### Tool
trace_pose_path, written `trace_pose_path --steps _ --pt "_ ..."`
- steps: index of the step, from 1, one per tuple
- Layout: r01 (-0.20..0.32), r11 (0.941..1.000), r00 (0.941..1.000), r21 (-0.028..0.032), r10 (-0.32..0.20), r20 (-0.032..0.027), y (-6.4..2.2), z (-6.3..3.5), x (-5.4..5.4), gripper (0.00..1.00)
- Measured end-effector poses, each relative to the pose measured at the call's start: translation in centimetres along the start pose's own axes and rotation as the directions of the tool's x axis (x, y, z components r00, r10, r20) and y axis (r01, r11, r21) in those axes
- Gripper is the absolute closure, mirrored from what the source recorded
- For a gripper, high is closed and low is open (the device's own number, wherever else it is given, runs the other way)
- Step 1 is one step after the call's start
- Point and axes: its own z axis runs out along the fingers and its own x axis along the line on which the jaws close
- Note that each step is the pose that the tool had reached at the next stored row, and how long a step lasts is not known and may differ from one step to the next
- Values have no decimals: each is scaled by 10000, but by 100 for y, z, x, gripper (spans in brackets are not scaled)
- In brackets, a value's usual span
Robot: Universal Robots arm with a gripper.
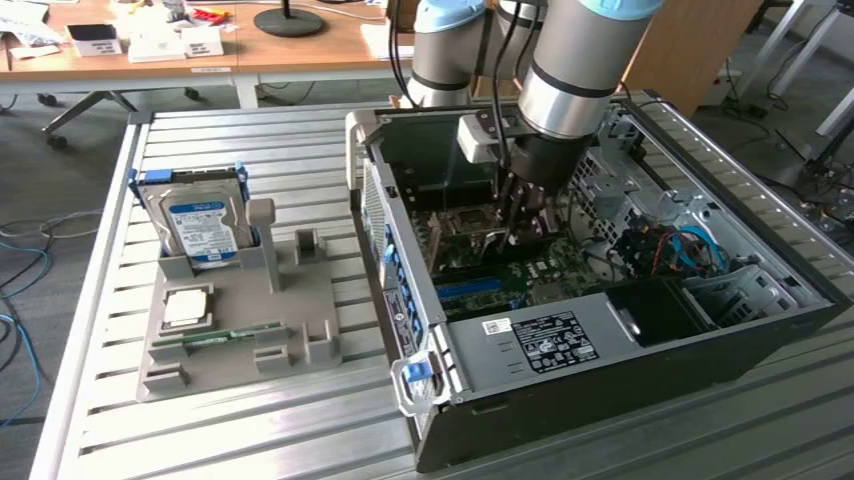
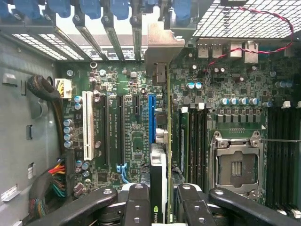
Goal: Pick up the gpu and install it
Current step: 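Insert the gpu into the slot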
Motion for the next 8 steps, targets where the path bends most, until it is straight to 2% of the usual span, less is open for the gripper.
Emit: trace_pose_path --steps 8 --pt "2 10000 10000 0 -2 1 23 11 8 73"
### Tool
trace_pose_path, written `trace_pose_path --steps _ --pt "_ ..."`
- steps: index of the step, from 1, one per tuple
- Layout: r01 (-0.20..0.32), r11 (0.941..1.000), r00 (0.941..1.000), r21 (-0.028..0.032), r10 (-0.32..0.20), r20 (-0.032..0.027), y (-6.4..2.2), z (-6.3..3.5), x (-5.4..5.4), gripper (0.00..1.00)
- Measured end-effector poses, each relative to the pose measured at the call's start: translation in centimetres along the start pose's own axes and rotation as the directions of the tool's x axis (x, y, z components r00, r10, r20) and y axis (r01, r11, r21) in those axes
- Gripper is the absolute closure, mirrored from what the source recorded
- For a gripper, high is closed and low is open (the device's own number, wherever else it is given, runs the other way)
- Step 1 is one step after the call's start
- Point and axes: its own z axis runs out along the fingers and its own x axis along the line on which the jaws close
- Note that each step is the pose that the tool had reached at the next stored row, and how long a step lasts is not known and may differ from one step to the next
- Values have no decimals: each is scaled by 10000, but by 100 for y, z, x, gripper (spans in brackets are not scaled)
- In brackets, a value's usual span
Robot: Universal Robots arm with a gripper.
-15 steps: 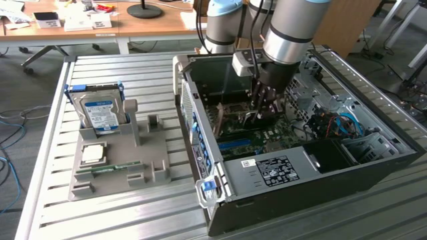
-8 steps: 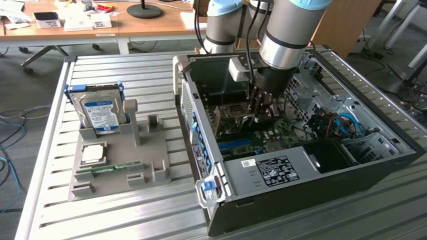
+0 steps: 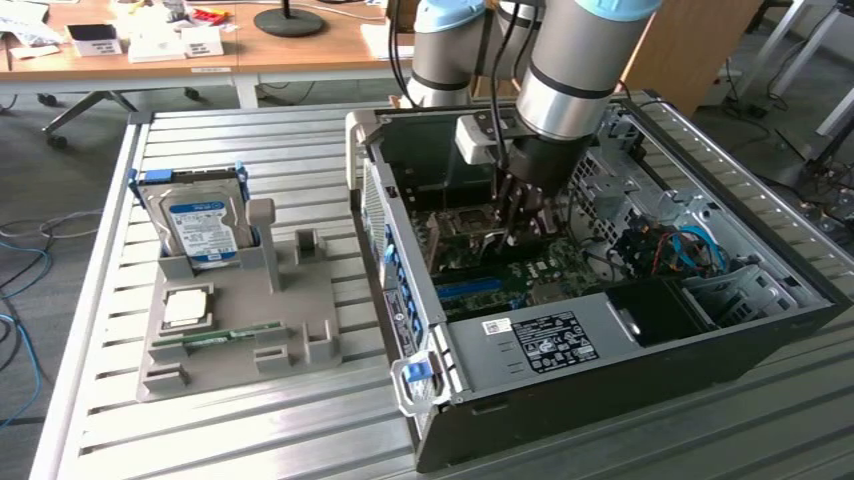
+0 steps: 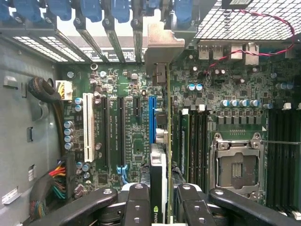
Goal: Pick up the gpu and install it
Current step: 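Insert the gpu into the slot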
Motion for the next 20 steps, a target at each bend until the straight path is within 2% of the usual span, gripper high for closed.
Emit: trace_pose_path --steps 20 --pt "-1 10000 10000 -1 1 -1 58 32 17 73"
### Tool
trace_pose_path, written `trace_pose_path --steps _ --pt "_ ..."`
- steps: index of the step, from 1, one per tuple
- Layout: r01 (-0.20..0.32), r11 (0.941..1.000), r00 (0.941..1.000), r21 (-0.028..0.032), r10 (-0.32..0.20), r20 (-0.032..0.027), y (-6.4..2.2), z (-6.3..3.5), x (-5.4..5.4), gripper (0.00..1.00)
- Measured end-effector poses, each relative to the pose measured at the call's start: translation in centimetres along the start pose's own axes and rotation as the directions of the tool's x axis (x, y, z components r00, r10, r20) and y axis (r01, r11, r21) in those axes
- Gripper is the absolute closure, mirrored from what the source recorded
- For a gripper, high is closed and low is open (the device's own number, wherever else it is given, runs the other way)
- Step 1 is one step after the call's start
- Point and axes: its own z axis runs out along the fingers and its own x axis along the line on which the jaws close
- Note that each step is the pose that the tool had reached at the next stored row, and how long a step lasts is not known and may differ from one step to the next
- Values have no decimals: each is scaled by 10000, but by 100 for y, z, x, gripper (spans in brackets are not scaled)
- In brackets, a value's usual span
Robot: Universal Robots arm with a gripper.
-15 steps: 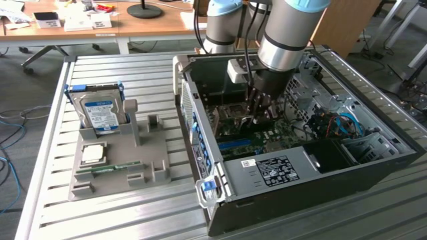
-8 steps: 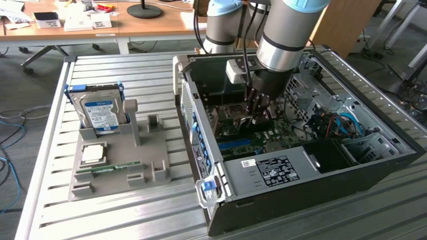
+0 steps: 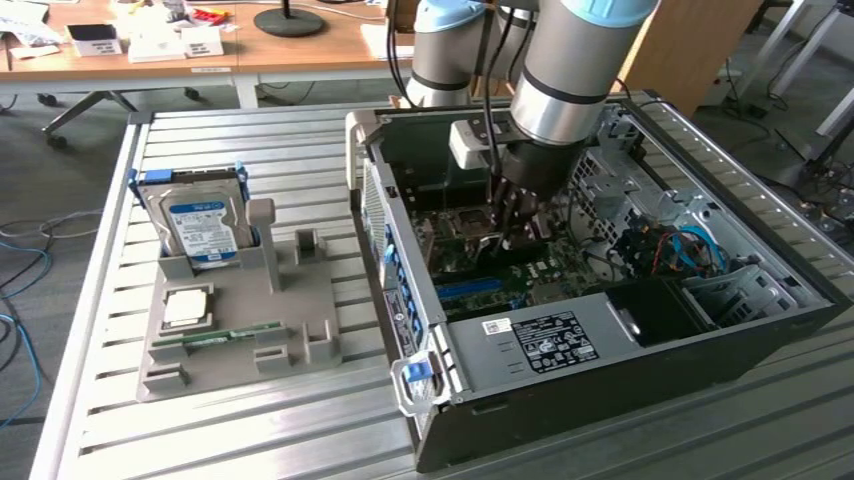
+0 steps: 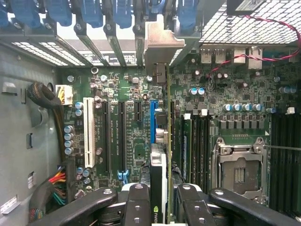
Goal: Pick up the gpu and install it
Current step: 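Insert the gpu into the slot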
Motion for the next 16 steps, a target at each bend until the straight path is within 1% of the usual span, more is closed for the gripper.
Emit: trace_pose_path --steps 16 --pt "-1 10000 10000 1 1 1 38 2 30 73"
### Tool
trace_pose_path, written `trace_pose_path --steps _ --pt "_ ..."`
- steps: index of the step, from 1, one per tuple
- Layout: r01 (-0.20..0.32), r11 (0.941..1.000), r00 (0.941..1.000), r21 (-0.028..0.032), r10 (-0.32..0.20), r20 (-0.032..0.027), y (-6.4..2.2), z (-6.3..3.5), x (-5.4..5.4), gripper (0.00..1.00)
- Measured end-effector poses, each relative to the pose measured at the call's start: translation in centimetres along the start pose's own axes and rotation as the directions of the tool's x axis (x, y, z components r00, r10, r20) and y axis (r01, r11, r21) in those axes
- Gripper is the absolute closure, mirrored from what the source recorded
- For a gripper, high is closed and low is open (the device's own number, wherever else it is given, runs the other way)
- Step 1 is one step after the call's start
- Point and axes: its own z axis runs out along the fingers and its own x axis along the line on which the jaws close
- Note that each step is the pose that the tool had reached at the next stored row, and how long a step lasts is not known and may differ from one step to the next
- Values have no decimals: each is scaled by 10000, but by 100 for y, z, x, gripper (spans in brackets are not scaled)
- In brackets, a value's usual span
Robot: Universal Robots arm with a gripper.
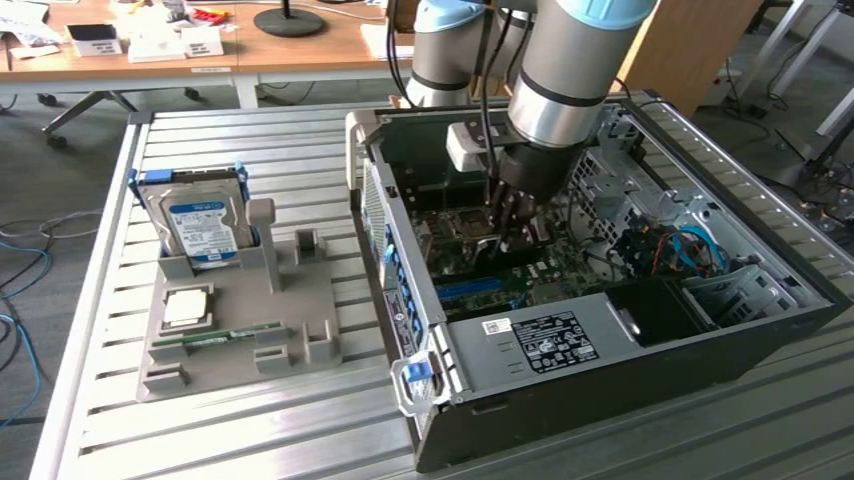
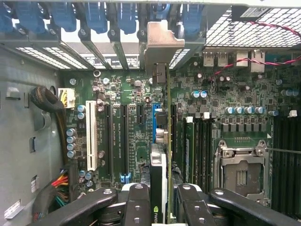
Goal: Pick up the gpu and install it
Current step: 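Insert the gpu into the slot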
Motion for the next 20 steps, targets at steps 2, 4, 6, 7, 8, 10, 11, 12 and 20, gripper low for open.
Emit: trace_pose_path --steps 2,4,6,7,8,10,11,12,20 --pt "1 10000 10000 -1 -1 -1 14 2 1 73" --pt "1 10000 10000 -1 -1 -1 20 3 1 73" --pt "3 10000 10000 -1 -3 -1 21 5 3 73" --pt "3 10000 10000 0 -3 -1 22 8 4 73" --pt "1 10000 10000 -1 -1 -2 24 9 5 73" --pt "0 10000 10000 0 0 -1 28 18 5 73" --pt "0 10000 10000 0 0 -2 31 24 5 73" --pt "1 10000 10000 0 -1 -2 32 30 6 73" --pt "2 10000 10000 -1 -2 -3 37 61 7 73"
